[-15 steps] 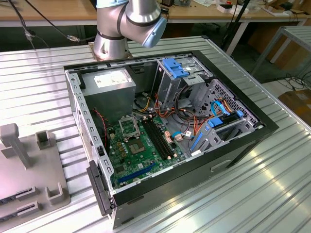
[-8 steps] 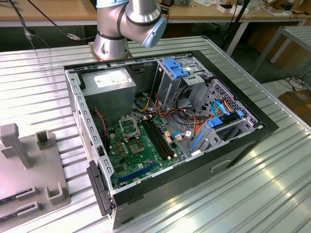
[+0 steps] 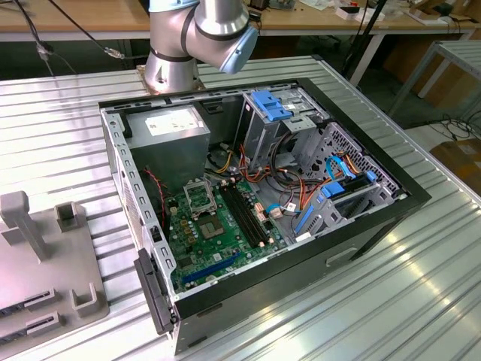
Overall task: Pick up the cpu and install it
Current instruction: 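Pick up the cpu and move it towards the insertion slot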
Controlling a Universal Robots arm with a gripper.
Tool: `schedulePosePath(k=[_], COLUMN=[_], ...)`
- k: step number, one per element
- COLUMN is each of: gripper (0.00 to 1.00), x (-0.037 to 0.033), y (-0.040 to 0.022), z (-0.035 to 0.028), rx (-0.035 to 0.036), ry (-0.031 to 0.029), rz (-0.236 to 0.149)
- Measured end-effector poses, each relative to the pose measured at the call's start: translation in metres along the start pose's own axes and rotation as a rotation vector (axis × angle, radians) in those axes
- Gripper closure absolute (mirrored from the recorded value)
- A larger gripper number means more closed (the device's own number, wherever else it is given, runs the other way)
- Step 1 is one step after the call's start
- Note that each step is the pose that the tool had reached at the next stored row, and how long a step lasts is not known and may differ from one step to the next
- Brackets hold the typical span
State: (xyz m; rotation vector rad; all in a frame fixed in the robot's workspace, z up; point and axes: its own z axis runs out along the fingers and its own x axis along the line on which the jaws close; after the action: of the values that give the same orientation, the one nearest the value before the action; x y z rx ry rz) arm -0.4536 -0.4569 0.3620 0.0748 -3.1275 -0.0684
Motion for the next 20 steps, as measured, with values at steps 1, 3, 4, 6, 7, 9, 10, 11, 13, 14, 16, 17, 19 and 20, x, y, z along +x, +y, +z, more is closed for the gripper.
schedulePosePath(k=[1, 3, 4, 6, 7, 9, 10, 11, 13, 14, 16, 17, 19, 20], gripper=[0.53, 0.53, 0.53, 0.53, 0.53, 0.53, 0.53, 0.53, 0.53, 0.53, 0.53, 0.53, 0.53, 0.53], x=[-0.0003, -0.0026, -0.0040, -0.0081, -0.0122, -0.0183, -0.0210, -0.0255, -0.0347, -0.0372, -0.0431, -0.0472, -0.0528, -0.0551], y=[0.0000, -0.0002, -0.0002, -0.0004, -0.0006, -0.0009, -0.0010, -0.0012, -0.0017, -0.0018, -0.0020, -0.0022, -0.0025, -0.0026], z=[-0.0001, -0.0001, 0.0000, -0.0001, -0.0001, -0.0002, -0.0002, -0.0003, -0.0004, -0.0004, -0.0006, -0.0006, -0.0006, -0.0007], rx=[0.0000, 0.0000, -0.0001, 0.0000, 0.0000, -0.0001, -0.0001, 0.0000, -0.0001, -0.0002, 0.0000, -0.0001, -0.0002, 0.0000], ry=[0.0001, 0.0000, -0.0001, 0.0000, 0.0000, -0.0001, -0.0001, 0.0000, 0.0000, -0.0002, 0.0000, -0.0001, -0.0002, -0.0001], rz=[0.000, 0.000, 0.000, 0.000, 0.000, 0.000, 0.000, 0.000, 0.000, 0.000, 0.000, 0.000, 0.000, 0.000])
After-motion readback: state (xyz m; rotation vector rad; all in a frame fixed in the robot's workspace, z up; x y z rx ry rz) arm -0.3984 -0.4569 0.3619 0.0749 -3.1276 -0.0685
